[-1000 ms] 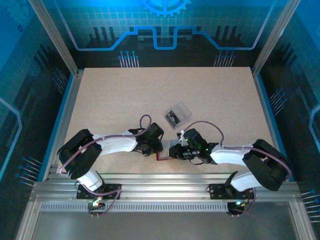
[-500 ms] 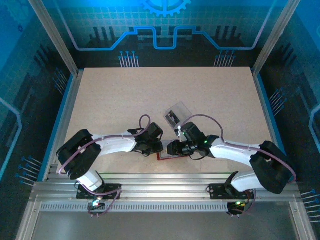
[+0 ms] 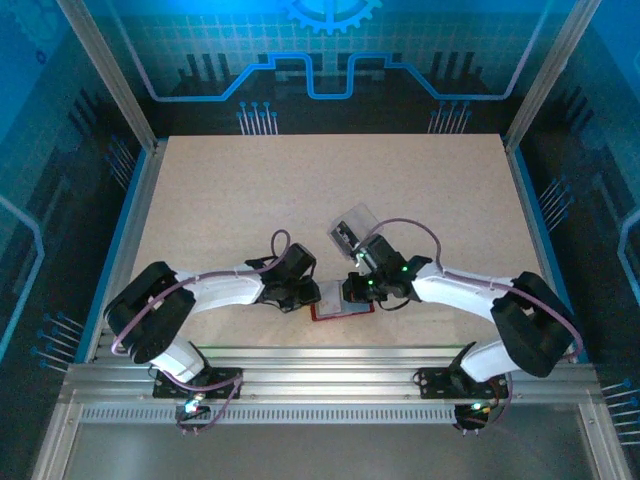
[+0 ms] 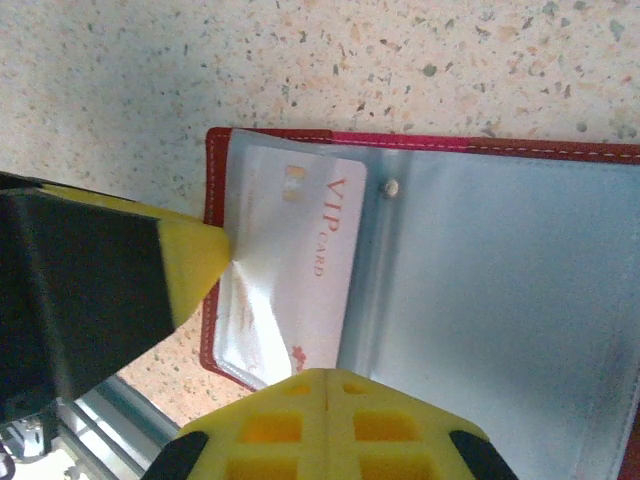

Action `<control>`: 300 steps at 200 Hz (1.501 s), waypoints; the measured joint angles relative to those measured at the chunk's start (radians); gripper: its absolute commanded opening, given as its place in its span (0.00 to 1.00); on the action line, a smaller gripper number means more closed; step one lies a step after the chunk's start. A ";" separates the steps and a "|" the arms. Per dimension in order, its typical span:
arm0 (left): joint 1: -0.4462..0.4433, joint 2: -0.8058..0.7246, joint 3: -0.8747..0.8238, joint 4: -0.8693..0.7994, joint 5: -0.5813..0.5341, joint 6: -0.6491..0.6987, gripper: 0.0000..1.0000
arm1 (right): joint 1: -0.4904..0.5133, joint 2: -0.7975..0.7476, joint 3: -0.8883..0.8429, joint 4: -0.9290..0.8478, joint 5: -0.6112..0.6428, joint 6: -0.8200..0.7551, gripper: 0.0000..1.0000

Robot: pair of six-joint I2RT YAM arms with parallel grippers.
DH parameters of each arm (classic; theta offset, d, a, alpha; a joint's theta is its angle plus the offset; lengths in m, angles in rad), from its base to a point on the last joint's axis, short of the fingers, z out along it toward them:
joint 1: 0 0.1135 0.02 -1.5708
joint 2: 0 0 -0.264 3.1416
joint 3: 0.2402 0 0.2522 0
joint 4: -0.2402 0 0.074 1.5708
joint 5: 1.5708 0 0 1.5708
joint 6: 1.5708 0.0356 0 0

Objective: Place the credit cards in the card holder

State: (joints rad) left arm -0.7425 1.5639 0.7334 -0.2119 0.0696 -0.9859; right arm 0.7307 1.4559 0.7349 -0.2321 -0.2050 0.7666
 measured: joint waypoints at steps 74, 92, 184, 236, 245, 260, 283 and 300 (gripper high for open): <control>0.008 0.009 0.000 0.004 0.022 0.021 0.27 | 0.035 0.136 0.073 -0.021 0.014 -0.013 0.00; 0.010 0.012 0.000 0.007 0.029 0.024 0.30 | 0.048 0.154 0.091 -0.034 0.028 -0.013 0.00; 0.026 -0.008 -0.002 -0.002 0.048 0.046 0.40 | 0.081 0.186 0.098 -0.010 0.050 -0.006 0.22; 0.080 -0.108 -0.011 -0.075 0.047 0.066 0.42 | 0.082 0.147 0.149 -0.073 0.070 -0.027 0.27; 0.090 -0.121 -0.011 -0.082 0.047 0.072 0.42 | 0.082 0.140 0.165 -0.088 0.076 -0.036 0.27; 0.103 -0.135 -0.011 -0.093 0.048 0.081 0.42 | 0.082 0.130 0.187 -0.114 0.093 -0.054 0.28; 0.105 -0.135 -0.011 -0.097 0.062 0.103 0.39 | 0.078 0.125 0.211 -0.166 0.117 -0.097 0.27; 0.105 -0.122 -0.006 -0.097 0.079 0.121 0.36 | 0.073 0.125 0.231 -0.215 0.144 -0.134 0.31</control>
State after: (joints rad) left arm -0.6376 1.4414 0.7273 -0.3088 0.1490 -0.8646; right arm 0.8040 1.5810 0.9657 -0.4473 -0.0608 0.6323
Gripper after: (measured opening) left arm 0.378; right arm 0.285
